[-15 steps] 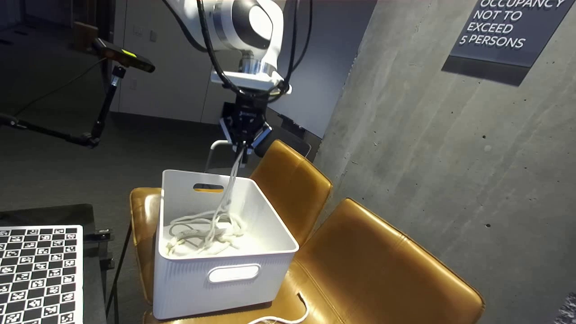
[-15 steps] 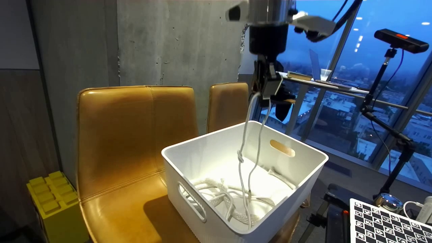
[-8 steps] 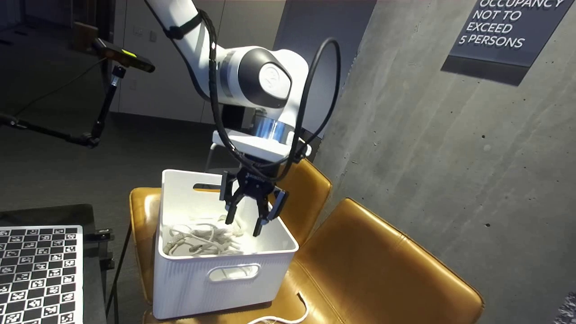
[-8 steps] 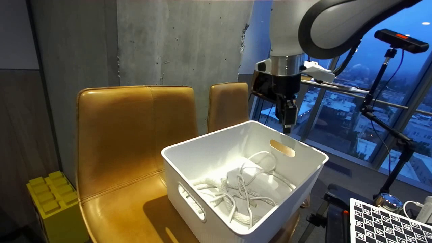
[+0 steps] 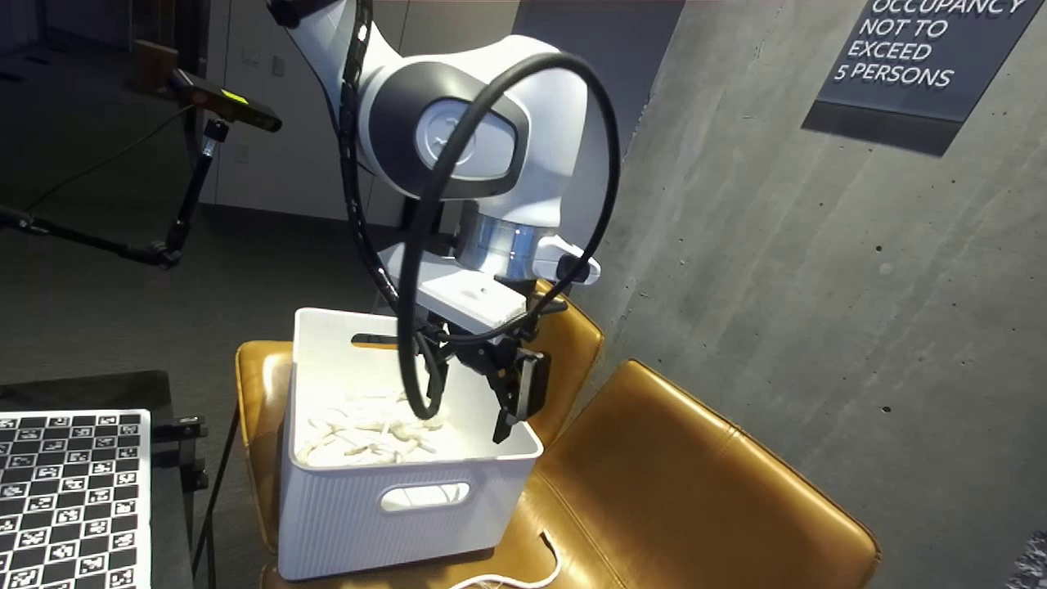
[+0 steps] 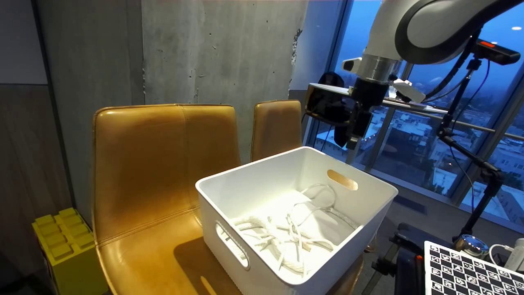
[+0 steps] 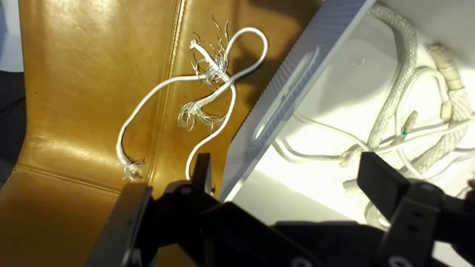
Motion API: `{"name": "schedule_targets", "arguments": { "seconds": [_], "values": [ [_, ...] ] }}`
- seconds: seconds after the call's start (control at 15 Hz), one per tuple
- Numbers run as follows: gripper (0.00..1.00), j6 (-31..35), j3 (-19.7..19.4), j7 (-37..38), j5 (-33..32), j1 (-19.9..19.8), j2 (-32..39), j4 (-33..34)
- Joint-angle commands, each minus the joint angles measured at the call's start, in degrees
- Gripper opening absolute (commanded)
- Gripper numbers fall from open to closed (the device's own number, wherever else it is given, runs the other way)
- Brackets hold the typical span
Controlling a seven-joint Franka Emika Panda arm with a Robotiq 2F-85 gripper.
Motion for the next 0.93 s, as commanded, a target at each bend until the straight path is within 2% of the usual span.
{"name": "schedule_targets", "arguments": {
  "seconds": [0.0, 0.47, 0.53, 0.6, 0.73, 0.87],
  "values": [
    [1.00, 7.12, -1.16, -1.72, 4.08, -0.34, -0.63, -3.12],
    [1.00, 14.40, -1.15, 0.56, 4.90, -0.10, 4.52, -4.00],
    [0.95, 15.00, -1.14, 1.17, 4.49, -0.07, 5.59, -3.81],
    [0.76, 15.58, -1.13, 1.76, 4.15, -0.04, 6.56, -3.67],
    [0.68, 16.35, -1.08, 2.77, 3.79, -0.07, 8.38, -3.27],
    [0.52, 17.18, -1.08, 3.55, 3.45, -0.13, 9.97, -3.01]
  ]
}}
